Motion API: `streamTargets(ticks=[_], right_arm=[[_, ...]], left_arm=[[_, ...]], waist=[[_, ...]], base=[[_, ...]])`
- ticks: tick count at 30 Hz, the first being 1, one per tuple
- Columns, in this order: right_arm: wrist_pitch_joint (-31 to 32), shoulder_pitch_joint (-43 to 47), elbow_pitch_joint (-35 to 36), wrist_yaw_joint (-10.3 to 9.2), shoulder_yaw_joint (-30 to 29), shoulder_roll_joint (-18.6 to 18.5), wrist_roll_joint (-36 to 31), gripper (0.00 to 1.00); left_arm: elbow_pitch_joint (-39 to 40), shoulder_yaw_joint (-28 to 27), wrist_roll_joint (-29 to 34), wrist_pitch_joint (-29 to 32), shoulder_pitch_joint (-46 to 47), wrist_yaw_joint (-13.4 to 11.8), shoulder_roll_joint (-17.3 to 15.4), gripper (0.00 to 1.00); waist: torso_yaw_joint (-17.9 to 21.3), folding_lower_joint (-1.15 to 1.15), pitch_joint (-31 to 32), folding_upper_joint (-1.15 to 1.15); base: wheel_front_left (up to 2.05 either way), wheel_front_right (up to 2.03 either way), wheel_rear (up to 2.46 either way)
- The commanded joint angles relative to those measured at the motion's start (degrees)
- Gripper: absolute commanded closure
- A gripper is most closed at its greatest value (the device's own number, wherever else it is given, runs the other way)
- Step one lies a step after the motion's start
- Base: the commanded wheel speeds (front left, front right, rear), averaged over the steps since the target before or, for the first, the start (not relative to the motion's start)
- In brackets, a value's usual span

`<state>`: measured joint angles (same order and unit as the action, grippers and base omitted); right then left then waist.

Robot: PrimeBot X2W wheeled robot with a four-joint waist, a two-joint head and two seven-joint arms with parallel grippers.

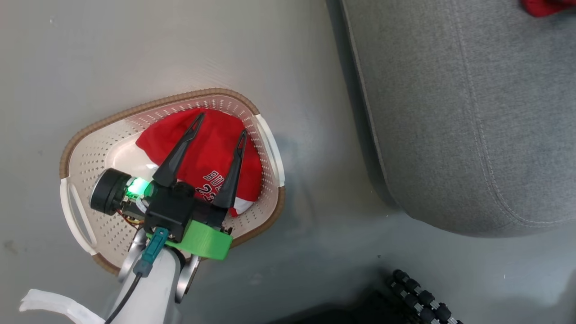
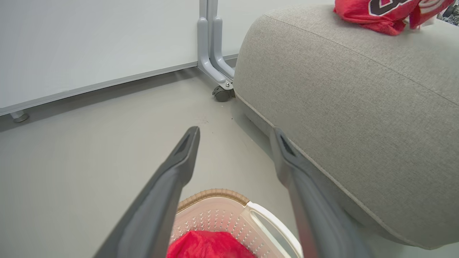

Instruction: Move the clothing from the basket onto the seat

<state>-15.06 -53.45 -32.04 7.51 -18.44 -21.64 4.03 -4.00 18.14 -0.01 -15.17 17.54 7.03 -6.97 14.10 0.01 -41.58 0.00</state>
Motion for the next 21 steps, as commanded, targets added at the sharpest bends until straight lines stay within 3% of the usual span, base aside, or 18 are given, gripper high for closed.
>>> streamTargets(ticks=[1,10,12,21], right_arm=[[-0.18,-0.38,-1.73,-0.04,0.14,-0.03,-0.3,1.0],[-0.18,0.81,-17.35,-0.04,1.75,-0.83,-2.26,1.0],[-0.18,0.4,-18.98,-0.04,2.06,-1.18,-2.06,0.0],[-0.18,1.37,-24.89,-0.04,5.72,-2.15,1.6,0.0]], left_arm=[[0.19,-0.16,0.03,0.03,1.28,-0.24,-0.42,0.0],[-0.65,-0.01,-0.62,0.03,1.22,-0.67,0.29,0.0],[-0.91,-0.1,-0.71,0.03,0.78,-0.68,0.37,0.0],[-2.01,1.06,-0.41,0.03,-0.97,-0.42,1.31,0.0]], waist=[[-1.68,-0.01,-1.69,0.0],[-1.94,-0.01,0.52,0.0],[-1.83,-0.01,1.29,0.0],[-1.39,-0.01,7.66,0.0]], base=[[0.0,0.0,0.0],[0.0,0.0,0.0],[0.0,0.0,0.0],[0.0,0.0,0.0]])
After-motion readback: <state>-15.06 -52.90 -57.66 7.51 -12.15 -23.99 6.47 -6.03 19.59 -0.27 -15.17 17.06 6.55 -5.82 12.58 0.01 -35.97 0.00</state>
